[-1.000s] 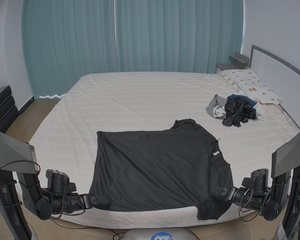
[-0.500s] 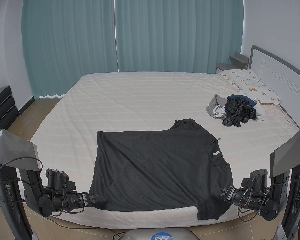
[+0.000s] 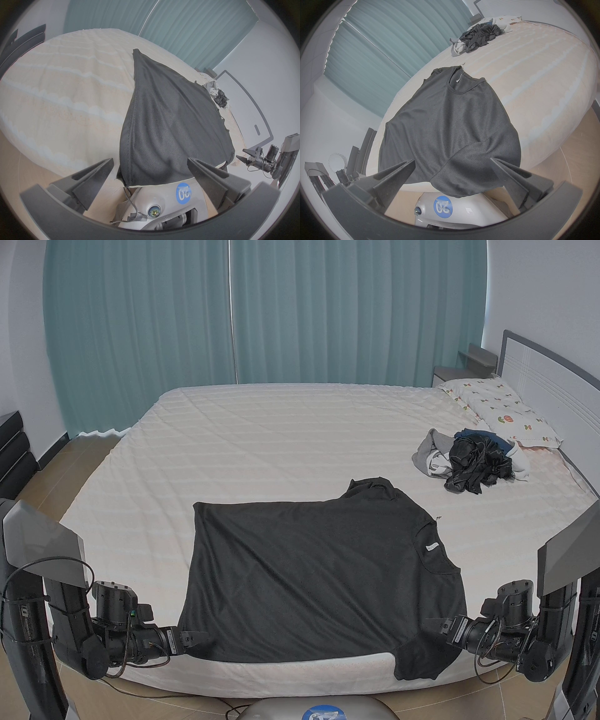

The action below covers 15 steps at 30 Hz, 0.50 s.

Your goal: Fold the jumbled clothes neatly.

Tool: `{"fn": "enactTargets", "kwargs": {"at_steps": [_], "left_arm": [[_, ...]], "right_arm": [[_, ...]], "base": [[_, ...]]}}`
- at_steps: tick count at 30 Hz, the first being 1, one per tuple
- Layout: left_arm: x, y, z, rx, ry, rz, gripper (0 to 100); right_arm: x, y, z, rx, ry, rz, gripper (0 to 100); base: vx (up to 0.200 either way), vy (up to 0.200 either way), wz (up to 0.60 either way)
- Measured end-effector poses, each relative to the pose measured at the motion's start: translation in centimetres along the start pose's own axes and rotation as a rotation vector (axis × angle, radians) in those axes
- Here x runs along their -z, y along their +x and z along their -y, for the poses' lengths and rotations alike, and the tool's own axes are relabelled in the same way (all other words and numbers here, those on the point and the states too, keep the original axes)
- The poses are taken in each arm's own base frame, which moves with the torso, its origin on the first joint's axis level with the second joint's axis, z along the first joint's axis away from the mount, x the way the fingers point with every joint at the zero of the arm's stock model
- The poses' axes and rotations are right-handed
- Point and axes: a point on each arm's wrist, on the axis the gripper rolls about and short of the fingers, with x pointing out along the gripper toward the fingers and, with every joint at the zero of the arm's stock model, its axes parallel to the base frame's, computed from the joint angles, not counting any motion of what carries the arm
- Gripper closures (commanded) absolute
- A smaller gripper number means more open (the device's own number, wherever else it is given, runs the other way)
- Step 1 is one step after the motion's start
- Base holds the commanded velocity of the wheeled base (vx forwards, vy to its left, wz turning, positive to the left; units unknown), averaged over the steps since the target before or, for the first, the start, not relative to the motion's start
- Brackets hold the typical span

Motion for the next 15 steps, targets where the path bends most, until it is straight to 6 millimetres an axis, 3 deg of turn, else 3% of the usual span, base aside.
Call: {"fn": "enactTargets", "kwargs": {"at_steps": [15], "left_arm": [[0.84, 0.91, 0.18, 0.008, 0.006, -0.043, 0]], "right_arm": [[0.27, 0.31, 0.22, 0.012, 0.000, -0.014, 0]], "base": [[0.000, 0.000, 0.00]]}}
